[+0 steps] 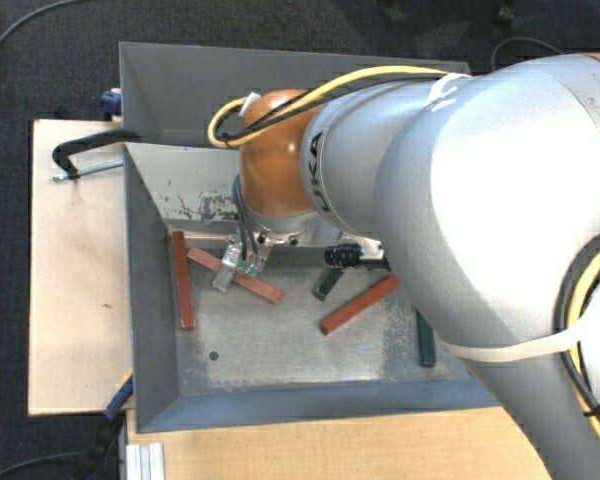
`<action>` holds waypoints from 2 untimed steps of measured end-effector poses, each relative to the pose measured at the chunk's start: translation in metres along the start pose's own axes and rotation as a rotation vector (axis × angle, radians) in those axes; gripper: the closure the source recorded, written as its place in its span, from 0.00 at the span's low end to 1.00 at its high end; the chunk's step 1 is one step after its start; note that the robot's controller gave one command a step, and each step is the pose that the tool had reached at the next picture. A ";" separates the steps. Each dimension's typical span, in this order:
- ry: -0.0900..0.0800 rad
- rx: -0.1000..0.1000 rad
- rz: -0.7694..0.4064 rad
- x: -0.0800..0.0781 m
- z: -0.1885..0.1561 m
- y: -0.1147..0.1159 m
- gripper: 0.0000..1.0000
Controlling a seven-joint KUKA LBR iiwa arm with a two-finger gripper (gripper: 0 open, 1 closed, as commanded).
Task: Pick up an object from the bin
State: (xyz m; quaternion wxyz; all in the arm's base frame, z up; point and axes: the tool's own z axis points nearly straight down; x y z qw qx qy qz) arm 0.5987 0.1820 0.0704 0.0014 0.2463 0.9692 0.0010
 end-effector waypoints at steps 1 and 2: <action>-0.004 -0.007 0.023 0.029 -0.073 0.005 1.00; -0.007 -0.008 0.028 0.038 -0.207 -0.013 1.00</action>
Offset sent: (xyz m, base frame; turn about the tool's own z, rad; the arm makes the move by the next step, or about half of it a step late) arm -0.0248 0.0153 0.0674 0.0270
